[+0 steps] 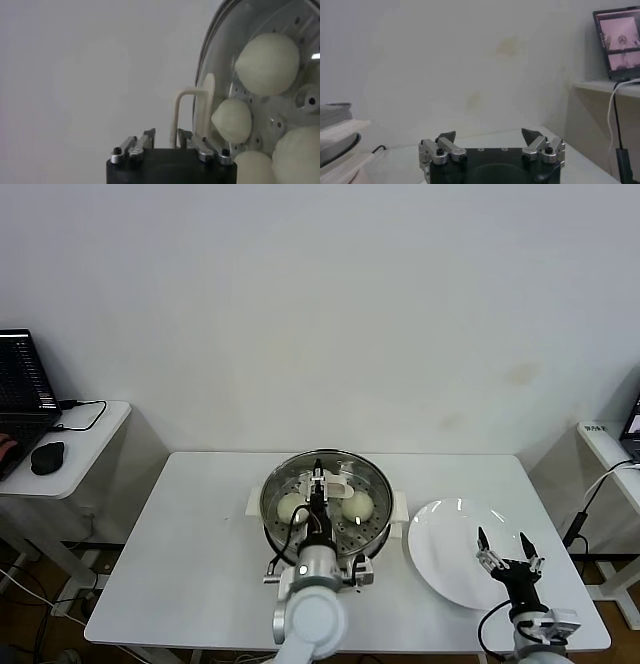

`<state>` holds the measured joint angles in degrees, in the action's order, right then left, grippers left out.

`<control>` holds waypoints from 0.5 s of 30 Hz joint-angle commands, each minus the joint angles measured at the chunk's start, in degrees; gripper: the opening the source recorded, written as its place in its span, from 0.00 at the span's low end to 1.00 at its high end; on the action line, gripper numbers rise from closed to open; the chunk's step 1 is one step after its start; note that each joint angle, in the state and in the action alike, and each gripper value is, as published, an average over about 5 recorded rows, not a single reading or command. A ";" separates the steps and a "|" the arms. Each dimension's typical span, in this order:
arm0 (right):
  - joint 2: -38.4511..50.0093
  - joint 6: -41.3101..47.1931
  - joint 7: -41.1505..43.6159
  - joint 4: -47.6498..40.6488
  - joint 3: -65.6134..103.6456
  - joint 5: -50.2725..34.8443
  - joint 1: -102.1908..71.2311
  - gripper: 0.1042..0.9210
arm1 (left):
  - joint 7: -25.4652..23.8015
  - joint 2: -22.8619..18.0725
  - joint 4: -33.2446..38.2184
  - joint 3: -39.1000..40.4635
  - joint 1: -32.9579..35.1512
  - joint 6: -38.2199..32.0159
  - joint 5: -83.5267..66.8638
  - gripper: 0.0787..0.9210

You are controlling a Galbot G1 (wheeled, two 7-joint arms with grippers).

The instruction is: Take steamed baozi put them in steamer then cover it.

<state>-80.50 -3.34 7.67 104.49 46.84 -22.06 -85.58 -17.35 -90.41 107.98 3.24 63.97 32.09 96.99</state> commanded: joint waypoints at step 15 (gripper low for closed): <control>1.20 1.85 -1.39 3.89 -1.54 0.48 -2.77 0.88 | 4.88 6.71 21.94 -4.60 9.03 -4.07 -15.93 0.88</control>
<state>-80.26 -2.82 7.59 105.77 46.55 -21.62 -86.74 -18.70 -87.32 117.92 4.30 69.21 31.81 95.85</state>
